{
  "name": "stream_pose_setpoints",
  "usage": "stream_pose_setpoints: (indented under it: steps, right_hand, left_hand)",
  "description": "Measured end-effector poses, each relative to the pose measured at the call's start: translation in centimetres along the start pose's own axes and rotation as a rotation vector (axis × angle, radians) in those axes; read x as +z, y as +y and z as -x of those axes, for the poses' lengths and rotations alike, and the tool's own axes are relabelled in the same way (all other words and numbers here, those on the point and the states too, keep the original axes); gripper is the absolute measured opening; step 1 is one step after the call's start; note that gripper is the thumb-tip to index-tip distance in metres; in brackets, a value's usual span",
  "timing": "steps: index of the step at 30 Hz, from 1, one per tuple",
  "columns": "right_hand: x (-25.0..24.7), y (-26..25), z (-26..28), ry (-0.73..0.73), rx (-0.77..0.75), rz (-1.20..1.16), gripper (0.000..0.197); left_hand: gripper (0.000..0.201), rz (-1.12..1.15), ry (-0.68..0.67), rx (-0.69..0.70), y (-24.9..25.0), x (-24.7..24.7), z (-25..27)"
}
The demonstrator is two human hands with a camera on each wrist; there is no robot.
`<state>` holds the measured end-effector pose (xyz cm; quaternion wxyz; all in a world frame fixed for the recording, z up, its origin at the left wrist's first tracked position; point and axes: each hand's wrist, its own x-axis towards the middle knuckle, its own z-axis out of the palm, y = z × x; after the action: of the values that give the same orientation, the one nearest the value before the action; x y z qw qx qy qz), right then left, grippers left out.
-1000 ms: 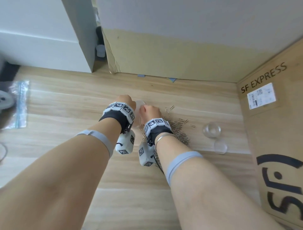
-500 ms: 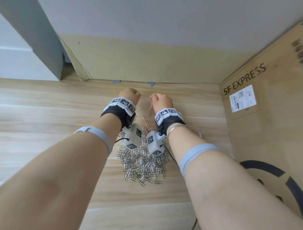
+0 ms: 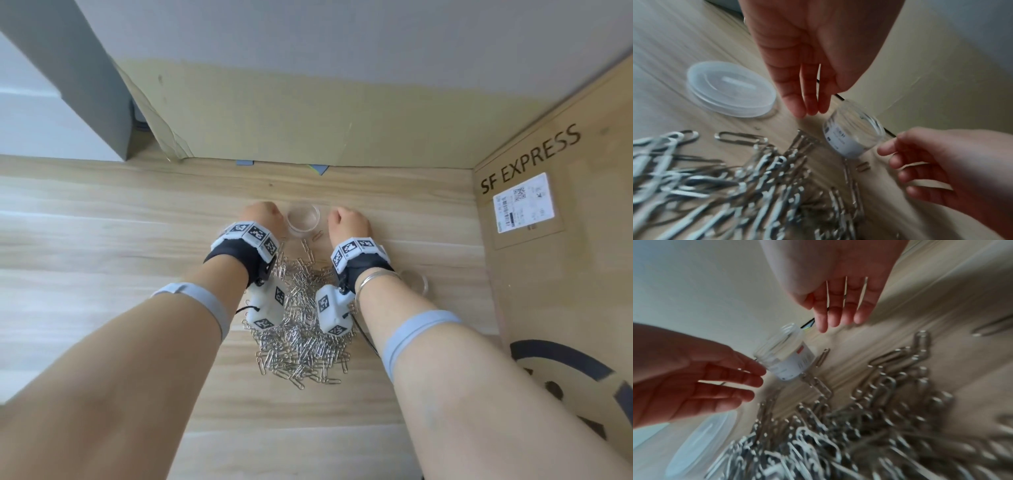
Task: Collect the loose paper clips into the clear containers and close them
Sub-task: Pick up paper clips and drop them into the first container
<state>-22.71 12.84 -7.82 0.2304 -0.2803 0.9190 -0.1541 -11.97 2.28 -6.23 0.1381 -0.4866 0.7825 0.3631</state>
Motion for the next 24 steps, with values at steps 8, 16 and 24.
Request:
stream_pose_setpoints:
  steps: [8,16,24]
  right_hand:
    - [1.3,-0.6,5.6,-0.193,-0.098,-0.011,0.028]
    - [0.3,1.1,7.1,-0.166,0.044,0.088,0.035]
    - [1.7,1.1,8.9,-0.28,0.123,0.144,0.066]
  left_hand:
    - [0.027,-0.362,-0.26,0.155,0.4,1.7,3.9]
    - [0.061,-0.263,-0.238,0.243,-1.5,2.6,5.2]
    - [0.097,-0.335,-0.215,0.277,-2.8,4.8,6.9]
